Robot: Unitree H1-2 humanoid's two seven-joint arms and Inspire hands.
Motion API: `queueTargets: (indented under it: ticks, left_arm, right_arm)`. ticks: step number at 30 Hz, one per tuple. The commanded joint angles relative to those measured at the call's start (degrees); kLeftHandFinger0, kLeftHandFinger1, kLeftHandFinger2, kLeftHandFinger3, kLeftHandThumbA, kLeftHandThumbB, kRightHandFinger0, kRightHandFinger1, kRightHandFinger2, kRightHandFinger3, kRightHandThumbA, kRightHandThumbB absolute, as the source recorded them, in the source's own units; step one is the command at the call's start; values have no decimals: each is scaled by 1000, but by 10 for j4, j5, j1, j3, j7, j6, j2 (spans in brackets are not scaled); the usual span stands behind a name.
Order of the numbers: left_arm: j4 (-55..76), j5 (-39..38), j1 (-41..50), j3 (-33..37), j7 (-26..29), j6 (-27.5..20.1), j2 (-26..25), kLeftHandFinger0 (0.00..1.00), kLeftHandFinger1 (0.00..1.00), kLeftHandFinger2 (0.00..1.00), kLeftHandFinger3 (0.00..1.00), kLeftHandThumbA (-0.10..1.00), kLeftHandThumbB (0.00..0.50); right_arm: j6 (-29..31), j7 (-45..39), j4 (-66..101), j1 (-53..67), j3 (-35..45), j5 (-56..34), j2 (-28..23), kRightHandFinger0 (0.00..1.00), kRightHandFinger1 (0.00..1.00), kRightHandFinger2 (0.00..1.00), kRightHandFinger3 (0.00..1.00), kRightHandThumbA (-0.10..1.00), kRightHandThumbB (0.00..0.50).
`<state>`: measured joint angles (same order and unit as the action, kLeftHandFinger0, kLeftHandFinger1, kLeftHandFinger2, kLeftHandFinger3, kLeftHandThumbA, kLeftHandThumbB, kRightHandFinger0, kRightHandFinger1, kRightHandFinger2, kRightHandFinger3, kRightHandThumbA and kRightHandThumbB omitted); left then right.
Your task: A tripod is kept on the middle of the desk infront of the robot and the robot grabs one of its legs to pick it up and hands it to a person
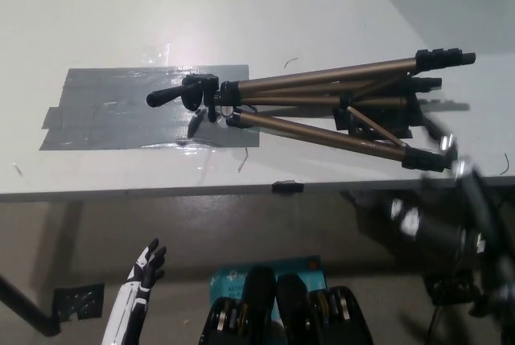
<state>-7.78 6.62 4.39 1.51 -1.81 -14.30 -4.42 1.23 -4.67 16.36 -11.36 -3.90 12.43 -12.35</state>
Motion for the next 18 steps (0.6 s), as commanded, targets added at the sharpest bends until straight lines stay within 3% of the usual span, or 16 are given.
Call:
queueTargets:
  ticks: [1,6,11,16,18]
  left_arm:
    - [18,6,-2,-1,7,-5,-4,1000,1000,1000,1000,1000,129]
    - [10,8,-6,1,5,-16,-6,1000,1000,1000,1000,1000,139]
    - [12,12,-8,5,3,-16,-8,1000,1000,1000,1000,1000,139]
    - [14,17,-13,5,5,-16,-9,1000,1000,1000,1000,1000,159]
    - [13,17,-16,5,5,-19,-9,1000,1000,1000,1000,1000,140]
  right_arm:
    - [-45,1,-54,-144,-27,179,-53,1000,1000,1000,1000,878,327]
    - [-74,15,-146,-232,-76,275,-70,1000,1000,1000,1000,1000,369]
    - [-120,4,-294,-342,-148,352,-83,1000,1000,1000,1000,1000,402]
    - [-130,14,-397,-400,-189,360,-72,1000,1000,1000,1000,1000,407]
    - [-132,22,-431,-417,-201,360,-67,1000,1000,1000,1000,1000,429]
